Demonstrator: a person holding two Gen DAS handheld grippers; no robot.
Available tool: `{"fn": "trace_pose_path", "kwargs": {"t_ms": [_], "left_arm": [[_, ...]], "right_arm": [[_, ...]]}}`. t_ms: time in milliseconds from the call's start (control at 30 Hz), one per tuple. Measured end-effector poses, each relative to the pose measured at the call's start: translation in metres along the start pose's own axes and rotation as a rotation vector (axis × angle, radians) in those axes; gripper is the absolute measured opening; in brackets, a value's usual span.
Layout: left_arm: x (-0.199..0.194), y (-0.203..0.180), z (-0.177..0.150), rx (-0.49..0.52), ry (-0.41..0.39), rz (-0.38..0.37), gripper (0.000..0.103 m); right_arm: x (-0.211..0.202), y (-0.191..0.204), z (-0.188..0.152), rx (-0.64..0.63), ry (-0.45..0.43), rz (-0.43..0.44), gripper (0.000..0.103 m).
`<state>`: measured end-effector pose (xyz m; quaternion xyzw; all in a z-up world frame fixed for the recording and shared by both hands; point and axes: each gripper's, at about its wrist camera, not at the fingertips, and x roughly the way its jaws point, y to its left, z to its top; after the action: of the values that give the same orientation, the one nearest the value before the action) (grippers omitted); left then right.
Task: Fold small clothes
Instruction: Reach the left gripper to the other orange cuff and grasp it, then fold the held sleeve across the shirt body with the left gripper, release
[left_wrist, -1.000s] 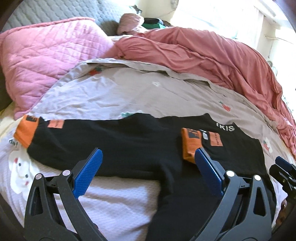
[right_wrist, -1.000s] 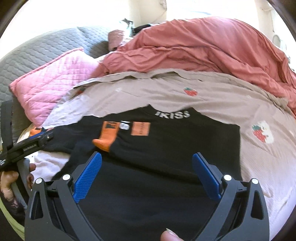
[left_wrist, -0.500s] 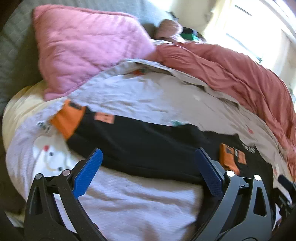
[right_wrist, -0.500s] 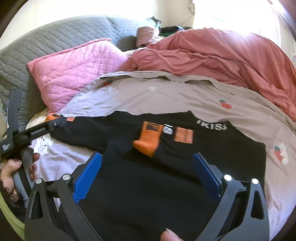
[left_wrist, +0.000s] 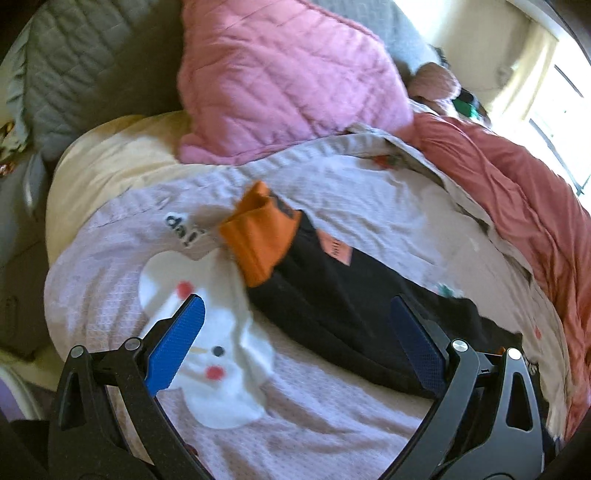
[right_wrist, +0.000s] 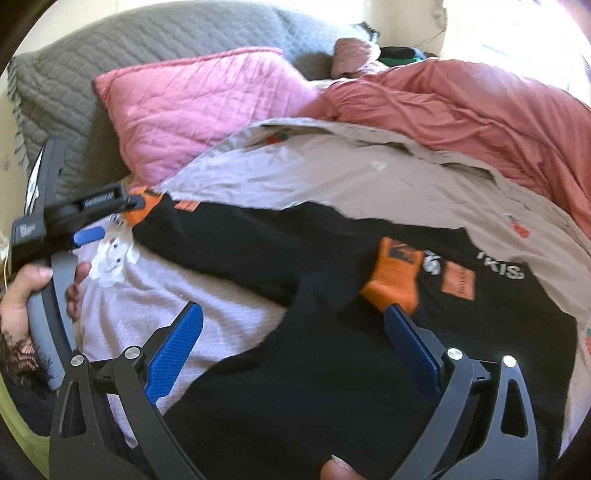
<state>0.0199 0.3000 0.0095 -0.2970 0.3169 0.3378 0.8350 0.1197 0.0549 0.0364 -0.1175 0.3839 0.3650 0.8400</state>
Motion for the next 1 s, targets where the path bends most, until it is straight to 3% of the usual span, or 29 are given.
{"fn": "trace_pose_path", "kwargs": {"t_ms": [333, 467, 533, 567, 600, 667, 800, 833, 1000], "left_arm": [[0.024, 0.029, 0.015, -0.147, 0.001, 0.077, 0.092], [0.034, 0.023, 0.026, -0.131, -0.026, 0.076, 0.081], [0.042, 0.017, 0.031, -0.097, -0.031, 0.081, 0.072], [0.046, 0.014, 0.033, -0.084, -0.027, 0.082, 0.06], [0.05, 0.012, 0.034, -0.064, -0.023, 0.081, 0.037], [0.054, 0.012, 0.035, -0.057, -0.01, 0.062, 0.005], [0.035, 0.006, 0.035, -0.048, -0.06, -0.032, 0.004], [0.022, -0.003, 0.033, -0.004, -0.107, -0.062, 0.004], [-0.024, -0.047, 0.013, 0.129, -0.195, -0.218, 0.004]], "right_arm": [[0.016, 0.011, -0.013, 0.013, 0.037, 0.052, 0.098], [0.018, 0.0, -0.014, 0.05, 0.04, 0.048, 0.098], [0.018, -0.007, -0.016, 0.076, 0.037, 0.044, 0.098], [0.019, -0.01, -0.016, 0.087, 0.038, 0.043, 0.098], [0.018, -0.015, -0.017, 0.104, 0.037, 0.043, 0.098], [0.018, -0.023, -0.02, 0.134, 0.036, 0.04, 0.098], [0.015, -0.042, -0.026, 0.2, 0.037, 0.04, 0.098], [0.014, -0.047, -0.027, 0.215, 0.036, 0.036, 0.098], [-0.002, -0.086, -0.038, 0.317, 0.016, 0.003, 0.098]]}}
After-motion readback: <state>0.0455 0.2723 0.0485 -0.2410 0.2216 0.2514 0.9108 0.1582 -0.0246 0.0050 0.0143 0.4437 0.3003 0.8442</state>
